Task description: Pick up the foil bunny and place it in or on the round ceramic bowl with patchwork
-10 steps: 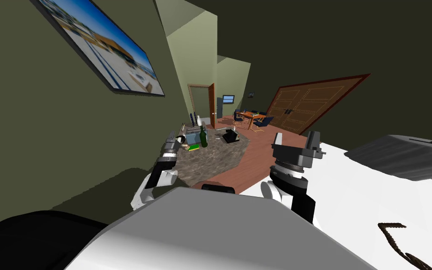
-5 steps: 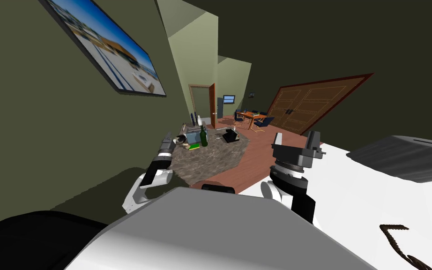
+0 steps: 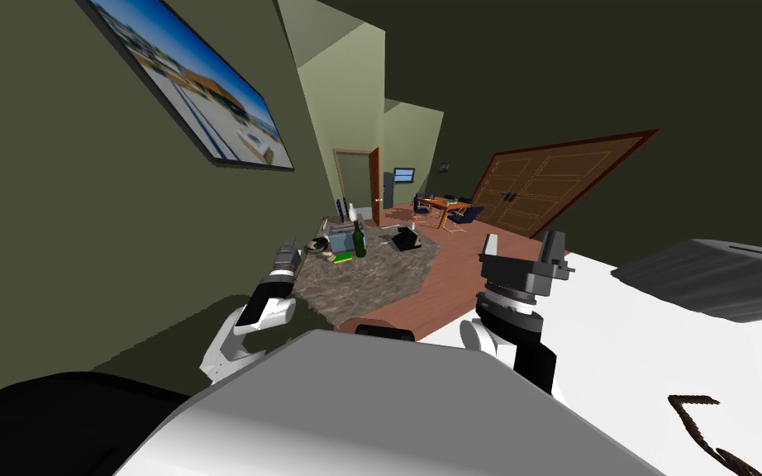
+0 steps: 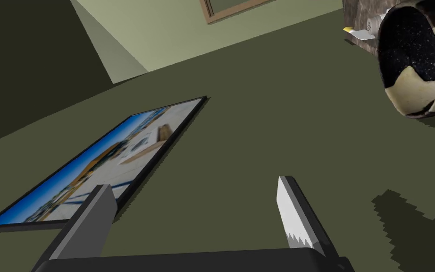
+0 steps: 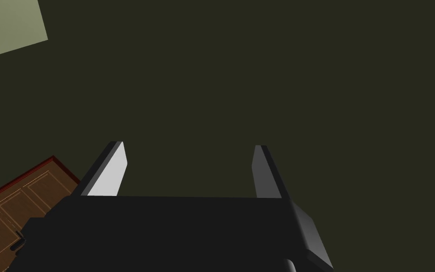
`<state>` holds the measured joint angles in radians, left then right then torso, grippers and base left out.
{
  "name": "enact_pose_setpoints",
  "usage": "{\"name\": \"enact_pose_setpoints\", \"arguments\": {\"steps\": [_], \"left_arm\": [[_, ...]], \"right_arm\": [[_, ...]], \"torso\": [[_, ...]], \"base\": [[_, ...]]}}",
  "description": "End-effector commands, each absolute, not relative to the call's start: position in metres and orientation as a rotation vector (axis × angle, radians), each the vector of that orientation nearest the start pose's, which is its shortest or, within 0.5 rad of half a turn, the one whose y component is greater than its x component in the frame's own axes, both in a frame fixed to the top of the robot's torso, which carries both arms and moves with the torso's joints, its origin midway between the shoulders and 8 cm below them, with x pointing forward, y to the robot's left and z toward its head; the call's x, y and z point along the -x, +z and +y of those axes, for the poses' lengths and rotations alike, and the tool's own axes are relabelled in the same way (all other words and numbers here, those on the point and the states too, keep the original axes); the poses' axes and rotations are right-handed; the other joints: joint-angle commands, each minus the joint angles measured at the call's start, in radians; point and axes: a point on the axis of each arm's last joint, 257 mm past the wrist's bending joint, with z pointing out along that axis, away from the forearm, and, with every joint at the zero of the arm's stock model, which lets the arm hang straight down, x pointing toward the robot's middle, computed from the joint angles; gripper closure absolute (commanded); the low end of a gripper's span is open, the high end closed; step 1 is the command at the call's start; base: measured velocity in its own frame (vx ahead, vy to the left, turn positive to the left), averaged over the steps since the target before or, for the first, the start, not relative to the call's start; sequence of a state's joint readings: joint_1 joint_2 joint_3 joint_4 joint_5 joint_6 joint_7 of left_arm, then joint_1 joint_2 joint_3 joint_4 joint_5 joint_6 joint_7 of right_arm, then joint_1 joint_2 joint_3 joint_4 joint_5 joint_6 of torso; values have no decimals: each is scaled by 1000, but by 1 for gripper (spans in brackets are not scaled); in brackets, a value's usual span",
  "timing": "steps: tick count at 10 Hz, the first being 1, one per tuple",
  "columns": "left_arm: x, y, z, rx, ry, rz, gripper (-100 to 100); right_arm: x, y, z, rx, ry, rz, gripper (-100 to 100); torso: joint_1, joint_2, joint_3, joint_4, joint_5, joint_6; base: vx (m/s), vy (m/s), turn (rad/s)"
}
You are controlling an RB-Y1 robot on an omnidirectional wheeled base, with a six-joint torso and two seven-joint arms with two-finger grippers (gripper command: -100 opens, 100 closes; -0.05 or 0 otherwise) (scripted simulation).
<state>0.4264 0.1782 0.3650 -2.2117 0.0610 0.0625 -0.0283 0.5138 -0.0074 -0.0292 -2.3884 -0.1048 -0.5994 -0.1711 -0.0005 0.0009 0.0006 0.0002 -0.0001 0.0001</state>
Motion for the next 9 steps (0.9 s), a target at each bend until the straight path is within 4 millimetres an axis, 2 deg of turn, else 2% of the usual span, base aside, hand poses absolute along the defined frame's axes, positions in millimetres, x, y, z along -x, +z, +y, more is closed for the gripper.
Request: {"name": "enact_pose_setpoints", "arguments": {"steps": [1, 2, 3, 4, 5, 6, 8, 9], "left_arm": [[-380, -74, 468, 1020, -720, 965, -100], [-380, -78, 469, 1033, -714, 973, -100], [-376, -82, 483, 1055, -676, 980, -100], [-376, -85, 484, 1067, -671, 986, -100], [-372, -91, 496, 1096, -633, 996, -100], [-372, -93, 497, 1102, -630, 999, -100], [-363, -104, 519, 1157, -571, 1017, -100], [-363, -109, 520, 1178, -561, 1027, -100]], "right_arm": [[-296, 84, -293, -596, 1538, 377, 0], [-296, 84, -293, -596, 1538, 377, 0], [-296, 84, -293, -596, 1538, 377, 0], [-296, 84, -293, -596, 1538, 377, 0], [-296, 84, -293, -596, 1538, 377, 0], [-296, 84, -293, -596, 1538, 377, 0], [-296, 84, -293, -596, 1538, 377, 0], [-296, 84, -293, -596, 1538, 377, 0]], "torso": [[0, 0, 0, 0, 0, 0], [0, 0, 0, 0, 0, 0], [0, 0, 0, 0, 0, 0], [0, 0, 0, 0, 0, 0], [0, 0, 0, 0, 0, 0], [0, -1, 0, 0, 0, 0], [0, -1, -1, 0, 0, 0], [0, -1, -1, 0, 0, 0]], "base": [[-18, -12, -19], [-11, -10, -5], [-8, -12, -22], [-6, -8, -10], [-4, -9, -37], [-1, -5, -20], [5, -5, -66], [7, -2, -22]]}}
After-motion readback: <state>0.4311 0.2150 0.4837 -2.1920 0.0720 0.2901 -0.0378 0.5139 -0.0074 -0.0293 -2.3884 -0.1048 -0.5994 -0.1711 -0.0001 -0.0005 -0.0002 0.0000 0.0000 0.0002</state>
